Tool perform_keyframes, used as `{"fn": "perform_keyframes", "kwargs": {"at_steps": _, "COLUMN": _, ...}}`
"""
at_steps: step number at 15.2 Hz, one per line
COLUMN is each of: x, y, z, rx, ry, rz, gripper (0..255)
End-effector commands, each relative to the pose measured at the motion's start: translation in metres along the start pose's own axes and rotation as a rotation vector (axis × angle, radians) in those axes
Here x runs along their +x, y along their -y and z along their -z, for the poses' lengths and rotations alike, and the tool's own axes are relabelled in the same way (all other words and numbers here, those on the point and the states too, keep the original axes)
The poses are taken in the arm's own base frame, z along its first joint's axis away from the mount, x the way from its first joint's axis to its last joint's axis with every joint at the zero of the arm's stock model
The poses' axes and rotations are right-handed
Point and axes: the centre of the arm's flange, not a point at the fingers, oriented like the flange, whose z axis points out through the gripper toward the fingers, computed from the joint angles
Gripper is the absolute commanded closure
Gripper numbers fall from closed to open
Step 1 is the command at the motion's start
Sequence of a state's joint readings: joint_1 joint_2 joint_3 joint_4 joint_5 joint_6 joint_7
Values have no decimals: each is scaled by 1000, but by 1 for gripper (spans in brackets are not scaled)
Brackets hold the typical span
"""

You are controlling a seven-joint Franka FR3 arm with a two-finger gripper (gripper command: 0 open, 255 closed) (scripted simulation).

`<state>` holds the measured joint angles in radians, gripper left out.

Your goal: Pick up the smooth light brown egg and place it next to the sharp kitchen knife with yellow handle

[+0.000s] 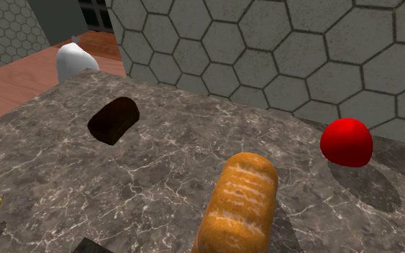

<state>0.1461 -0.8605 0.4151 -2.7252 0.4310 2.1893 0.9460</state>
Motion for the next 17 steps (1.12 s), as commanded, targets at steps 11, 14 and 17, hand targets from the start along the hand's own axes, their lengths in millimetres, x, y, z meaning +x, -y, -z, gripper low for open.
{"fn": "perform_keyframes", "kwargs": {"at_steps": 11, "x": -149, "y": 59, "z": -3, "rx": 0, "ry": 0, "rz": -2, "gripper": 255}}
{"fn": "perform_keyframes", "kwargs": {"at_steps": 14, "x": -185, "y": 73, "z": -4, "rx": 0, "ry": 0, "rz": -2, "gripper": 255}}
{"fn": "perform_keyframes", "kwargs": {"at_steps": 17, "x": -212, "y": 82, "z": -10, "rx": 0, "ry": 0, "rz": -2, "gripper": 255}}
